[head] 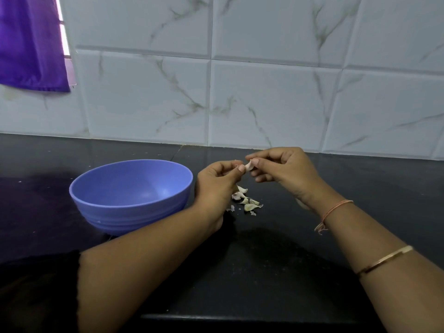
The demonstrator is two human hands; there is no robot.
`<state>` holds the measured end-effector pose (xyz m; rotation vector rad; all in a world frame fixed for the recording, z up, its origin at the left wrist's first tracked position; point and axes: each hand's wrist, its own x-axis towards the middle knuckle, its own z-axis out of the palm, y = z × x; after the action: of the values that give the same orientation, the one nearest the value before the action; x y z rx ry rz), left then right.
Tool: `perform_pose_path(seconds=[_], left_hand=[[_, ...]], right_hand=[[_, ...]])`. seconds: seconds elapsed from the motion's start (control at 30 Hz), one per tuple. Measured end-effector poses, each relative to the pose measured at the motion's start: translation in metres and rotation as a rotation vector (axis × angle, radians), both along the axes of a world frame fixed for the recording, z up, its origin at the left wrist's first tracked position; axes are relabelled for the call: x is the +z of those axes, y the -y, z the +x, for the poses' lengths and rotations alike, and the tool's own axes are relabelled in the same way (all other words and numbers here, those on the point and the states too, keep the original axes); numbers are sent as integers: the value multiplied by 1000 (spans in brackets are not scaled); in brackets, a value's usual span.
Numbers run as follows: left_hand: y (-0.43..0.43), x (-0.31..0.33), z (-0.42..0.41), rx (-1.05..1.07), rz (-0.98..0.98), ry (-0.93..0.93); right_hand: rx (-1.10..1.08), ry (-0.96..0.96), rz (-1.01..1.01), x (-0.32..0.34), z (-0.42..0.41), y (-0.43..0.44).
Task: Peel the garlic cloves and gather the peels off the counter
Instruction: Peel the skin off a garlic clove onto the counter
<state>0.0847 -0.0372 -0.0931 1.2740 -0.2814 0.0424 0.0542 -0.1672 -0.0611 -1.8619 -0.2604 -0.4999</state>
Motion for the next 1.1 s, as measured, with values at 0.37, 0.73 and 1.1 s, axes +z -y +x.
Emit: perform_pose_path(seconds=[0.37,0.73,1.1], left_hand=[[-1,2,-2,-80,-58,-119],[-2,5,-5,-113,-128,-114],[-2,3,1,-61,-115,-139]], right_hand=[[53,-41,64,0,-2,-2],[93,-89,122,2,-3,-3],[26,-85,-49,1,-1,-4]])
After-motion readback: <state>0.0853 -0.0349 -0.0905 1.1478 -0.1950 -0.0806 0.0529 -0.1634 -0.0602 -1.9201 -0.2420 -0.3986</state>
